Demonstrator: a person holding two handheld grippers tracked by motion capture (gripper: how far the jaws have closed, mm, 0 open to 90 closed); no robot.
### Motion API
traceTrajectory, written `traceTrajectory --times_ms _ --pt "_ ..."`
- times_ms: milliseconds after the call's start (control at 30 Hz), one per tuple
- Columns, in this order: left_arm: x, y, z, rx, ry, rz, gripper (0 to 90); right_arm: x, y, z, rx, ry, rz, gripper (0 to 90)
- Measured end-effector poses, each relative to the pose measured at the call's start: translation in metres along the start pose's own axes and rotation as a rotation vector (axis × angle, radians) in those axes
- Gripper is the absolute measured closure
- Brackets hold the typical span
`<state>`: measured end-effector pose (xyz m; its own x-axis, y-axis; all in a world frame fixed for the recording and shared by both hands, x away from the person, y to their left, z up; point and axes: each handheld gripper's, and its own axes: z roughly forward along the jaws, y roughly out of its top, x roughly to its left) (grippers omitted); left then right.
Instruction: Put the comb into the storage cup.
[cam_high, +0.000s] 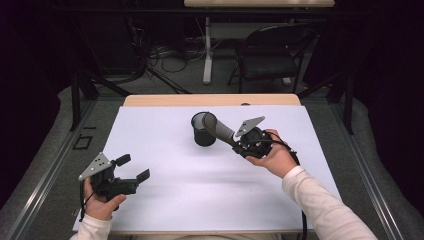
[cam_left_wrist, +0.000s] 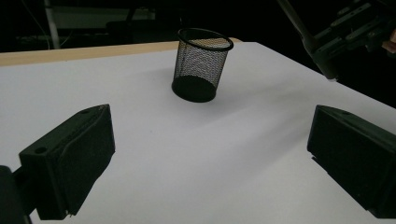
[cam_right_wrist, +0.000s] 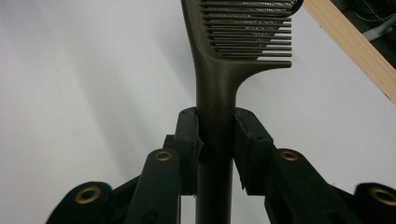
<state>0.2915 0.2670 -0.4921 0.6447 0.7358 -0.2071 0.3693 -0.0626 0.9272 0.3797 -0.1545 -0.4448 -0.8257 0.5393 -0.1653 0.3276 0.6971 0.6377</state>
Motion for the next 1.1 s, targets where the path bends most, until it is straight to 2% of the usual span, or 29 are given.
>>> traceTrajectory --times_ms 433,600,667,800,1100 --pt "-0.007 0.040 0.016 0.029 -0.015 0.032 1.0 0.006 0.007 0.000 -0.031 -0.011 -0.017 72.7" --pt "-0.013 0.051 0.023 0.034 -0.030 0.044 1.1 0.008 0.010 0.001 -0.056 -0.017 -0.012 72.7" --pt "-0.014 0.055 0.026 0.042 -0.022 0.052 2.8 0.008 0.011 0.001 -0.064 -0.015 -0.007 72.7" --pt "-0.016 0.061 0.032 0.061 -0.026 0.042 7.6 0.010 0.015 0.002 -0.091 -0.020 -0.001 72.7" --pt "-0.017 0.074 0.044 0.070 -0.036 0.001 7.7 0.014 0.021 0.006 -0.113 -0.022 -0.007 72.7"
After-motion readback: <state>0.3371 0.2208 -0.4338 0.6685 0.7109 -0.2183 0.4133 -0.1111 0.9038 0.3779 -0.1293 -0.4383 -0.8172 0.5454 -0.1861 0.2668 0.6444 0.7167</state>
